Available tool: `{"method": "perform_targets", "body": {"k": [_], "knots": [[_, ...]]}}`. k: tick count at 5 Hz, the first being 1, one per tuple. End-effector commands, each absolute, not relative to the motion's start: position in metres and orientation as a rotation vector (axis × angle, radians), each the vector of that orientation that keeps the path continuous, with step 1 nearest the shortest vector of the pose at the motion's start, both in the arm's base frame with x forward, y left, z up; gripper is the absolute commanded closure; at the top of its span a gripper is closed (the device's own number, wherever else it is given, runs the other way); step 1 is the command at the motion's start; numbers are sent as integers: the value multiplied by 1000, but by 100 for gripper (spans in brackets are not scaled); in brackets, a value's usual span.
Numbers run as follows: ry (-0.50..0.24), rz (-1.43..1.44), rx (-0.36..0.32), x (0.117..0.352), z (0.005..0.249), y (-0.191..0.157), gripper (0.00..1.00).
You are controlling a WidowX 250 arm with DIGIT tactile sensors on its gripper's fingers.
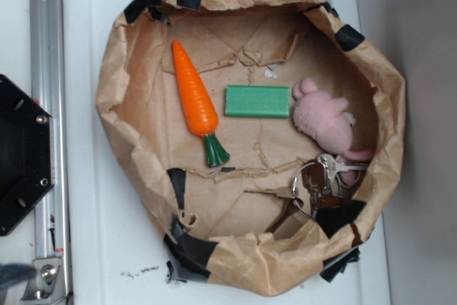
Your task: Grab the carrot.
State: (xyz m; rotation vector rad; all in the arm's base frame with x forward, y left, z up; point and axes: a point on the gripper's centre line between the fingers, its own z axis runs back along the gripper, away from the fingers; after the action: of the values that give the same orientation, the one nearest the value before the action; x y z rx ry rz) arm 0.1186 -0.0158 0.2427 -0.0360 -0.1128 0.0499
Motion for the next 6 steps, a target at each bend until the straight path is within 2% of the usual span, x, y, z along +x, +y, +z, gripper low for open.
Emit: {"method": "perform_targets", "body": {"k": [1,2,3,4,5,6], "knots": [[-113,50,-36,119,243,-16,0],[-132,62,-161,169,256,13,0],[-151,32,-179,210,249,30,0],[-55,-204,-251,238,217,37,0],[-27,-349,-220,240,169,30,0],[18,-309,-176,233,125,27,0]]}}
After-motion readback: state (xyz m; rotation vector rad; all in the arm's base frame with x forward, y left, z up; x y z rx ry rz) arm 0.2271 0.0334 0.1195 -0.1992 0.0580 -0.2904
